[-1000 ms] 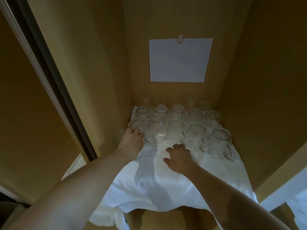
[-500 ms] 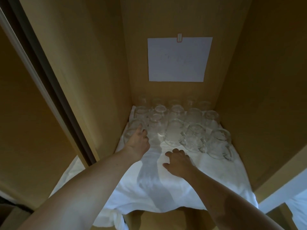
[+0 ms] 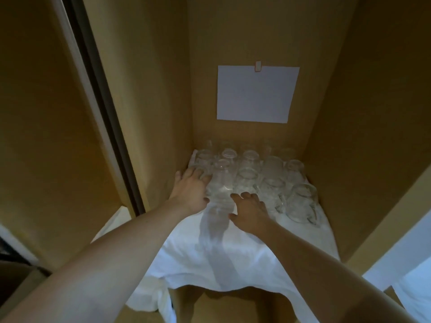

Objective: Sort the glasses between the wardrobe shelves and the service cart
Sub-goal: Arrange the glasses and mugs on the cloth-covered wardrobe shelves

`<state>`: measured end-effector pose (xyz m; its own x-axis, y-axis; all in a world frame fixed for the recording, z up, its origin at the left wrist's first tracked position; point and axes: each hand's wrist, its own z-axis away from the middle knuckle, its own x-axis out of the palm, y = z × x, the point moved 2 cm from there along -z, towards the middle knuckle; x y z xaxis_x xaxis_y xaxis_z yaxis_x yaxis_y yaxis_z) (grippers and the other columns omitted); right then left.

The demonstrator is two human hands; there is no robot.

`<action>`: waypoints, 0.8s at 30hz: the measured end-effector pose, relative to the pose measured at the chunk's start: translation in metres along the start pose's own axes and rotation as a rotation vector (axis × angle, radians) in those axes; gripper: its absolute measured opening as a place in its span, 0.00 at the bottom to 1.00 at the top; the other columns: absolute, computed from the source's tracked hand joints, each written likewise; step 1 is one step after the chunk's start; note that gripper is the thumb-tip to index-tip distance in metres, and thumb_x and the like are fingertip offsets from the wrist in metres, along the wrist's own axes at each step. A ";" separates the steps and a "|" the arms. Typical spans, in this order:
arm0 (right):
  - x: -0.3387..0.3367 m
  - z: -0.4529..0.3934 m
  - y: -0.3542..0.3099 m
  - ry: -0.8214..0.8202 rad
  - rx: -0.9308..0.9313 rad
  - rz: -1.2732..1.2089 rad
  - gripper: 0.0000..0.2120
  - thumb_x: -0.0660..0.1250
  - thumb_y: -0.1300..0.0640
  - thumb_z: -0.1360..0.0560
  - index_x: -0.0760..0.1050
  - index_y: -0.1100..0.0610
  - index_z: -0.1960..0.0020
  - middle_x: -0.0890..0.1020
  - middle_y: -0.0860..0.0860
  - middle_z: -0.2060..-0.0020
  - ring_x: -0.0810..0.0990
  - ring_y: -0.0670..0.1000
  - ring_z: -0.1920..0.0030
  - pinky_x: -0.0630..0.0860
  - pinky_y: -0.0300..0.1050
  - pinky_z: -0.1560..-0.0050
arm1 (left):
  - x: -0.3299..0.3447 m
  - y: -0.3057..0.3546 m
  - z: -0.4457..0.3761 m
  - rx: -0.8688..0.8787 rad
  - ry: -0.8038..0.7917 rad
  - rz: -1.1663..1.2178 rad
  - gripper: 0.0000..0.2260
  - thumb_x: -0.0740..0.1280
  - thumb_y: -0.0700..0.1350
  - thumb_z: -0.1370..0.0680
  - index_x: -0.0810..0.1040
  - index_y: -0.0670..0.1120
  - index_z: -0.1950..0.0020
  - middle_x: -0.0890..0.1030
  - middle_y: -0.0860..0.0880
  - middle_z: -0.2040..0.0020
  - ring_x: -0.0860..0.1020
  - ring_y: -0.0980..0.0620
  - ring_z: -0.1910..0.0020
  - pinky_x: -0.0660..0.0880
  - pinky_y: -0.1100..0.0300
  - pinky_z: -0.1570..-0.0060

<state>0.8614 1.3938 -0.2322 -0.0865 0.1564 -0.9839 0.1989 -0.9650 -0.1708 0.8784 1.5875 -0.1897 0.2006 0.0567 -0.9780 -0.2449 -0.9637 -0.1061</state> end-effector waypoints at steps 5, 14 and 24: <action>-0.008 0.017 -0.016 0.003 -0.062 0.042 0.31 0.64 0.44 0.21 0.59 0.50 0.21 0.67 0.57 0.26 0.64 0.61 0.27 0.67 0.58 0.30 | -0.005 -0.006 0.039 -0.131 0.081 0.137 0.29 0.70 0.59 0.26 0.70 0.54 0.27 0.70 0.50 0.27 0.66 0.44 0.28 0.64 0.42 0.31; 0.010 0.048 -0.067 0.014 -0.218 -0.008 0.30 0.64 0.43 0.20 0.60 0.49 0.22 0.66 0.56 0.26 0.64 0.60 0.27 0.67 0.56 0.31 | -0.004 -0.015 0.130 -0.313 0.139 0.172 0.28 0.70 0.58 0.25 0.71 0.52 0.27 0.73 0.50 0.31 0.68 0.45 0.31 0.67 0.48 0.34; 0.013 0.072 -0.145 0.043 -0.309 0.012 0.30 0.64 0.43 0.20 0.60 0.50 0.21 0.66 0.55 0.26 0.64 0.59 0.28 0.67 0.54 0.31 | -0.011 -0.056 0.191 -0.380 0.150 0.176 0.26 0.70 0.56 0.24 0.71 0.52 0.28 0.71 0.49 0.28 0.66 0.45 0.28 0.66 0.46 0.32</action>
<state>0.7612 1.5202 -0.2168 -0.0424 0.1600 -0.9862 0.4877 -0.8582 -0.1602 0.7087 1.6908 -0.2076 0.3290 -0.1285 -0.9355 0.0725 -0.9843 0.1607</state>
